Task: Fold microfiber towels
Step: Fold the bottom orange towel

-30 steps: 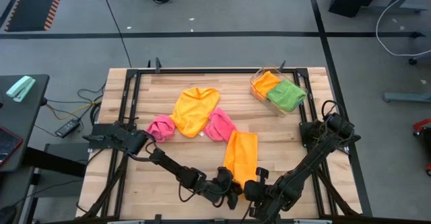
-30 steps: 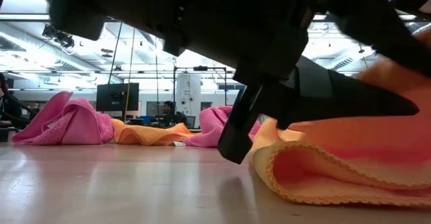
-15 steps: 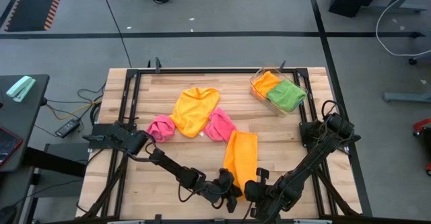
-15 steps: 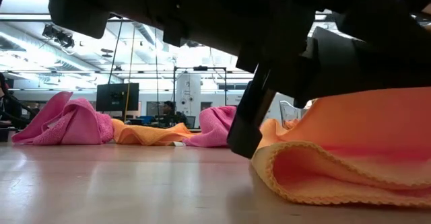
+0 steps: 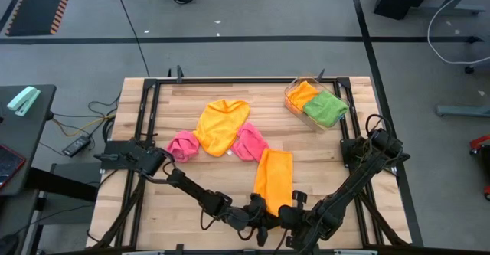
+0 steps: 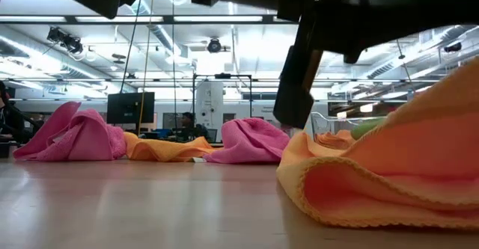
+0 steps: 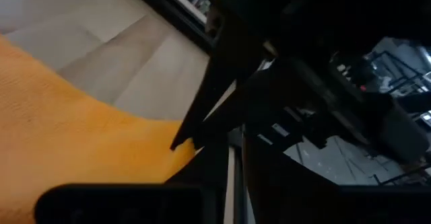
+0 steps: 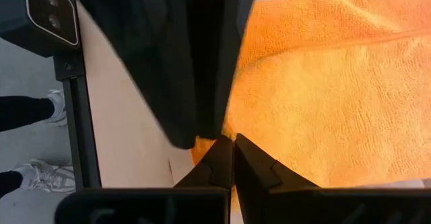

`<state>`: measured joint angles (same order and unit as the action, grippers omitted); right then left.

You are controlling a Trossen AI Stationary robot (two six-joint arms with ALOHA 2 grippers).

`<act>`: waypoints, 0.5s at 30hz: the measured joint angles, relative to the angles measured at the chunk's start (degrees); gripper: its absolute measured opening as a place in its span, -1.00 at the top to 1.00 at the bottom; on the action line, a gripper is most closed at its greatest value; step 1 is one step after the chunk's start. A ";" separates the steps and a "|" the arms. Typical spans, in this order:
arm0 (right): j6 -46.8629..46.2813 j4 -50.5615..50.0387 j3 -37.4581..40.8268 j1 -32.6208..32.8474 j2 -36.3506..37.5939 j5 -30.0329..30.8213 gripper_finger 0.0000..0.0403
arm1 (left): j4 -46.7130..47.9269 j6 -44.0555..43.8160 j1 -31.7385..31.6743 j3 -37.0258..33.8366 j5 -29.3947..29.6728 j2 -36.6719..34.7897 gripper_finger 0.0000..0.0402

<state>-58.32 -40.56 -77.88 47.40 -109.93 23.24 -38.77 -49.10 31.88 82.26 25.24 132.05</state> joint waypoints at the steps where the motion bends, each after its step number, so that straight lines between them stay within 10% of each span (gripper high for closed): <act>1: 0.25 0.05 0.02 0.02 0.00 0.00 0.93 | 0.37 -0.13 0.00 0.00 0.01 0.00 0.72; 15: -0.22 -0.42 0.04 -0.62 0.00 -0.42 0.93 | 7.38 3.79 1.00 -0.02 -1.08 0.09 0.39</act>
<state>-58.54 -40.98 -77.84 46.78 -109.93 22.83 -31.38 -45.31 32.88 82.24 24.17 132.14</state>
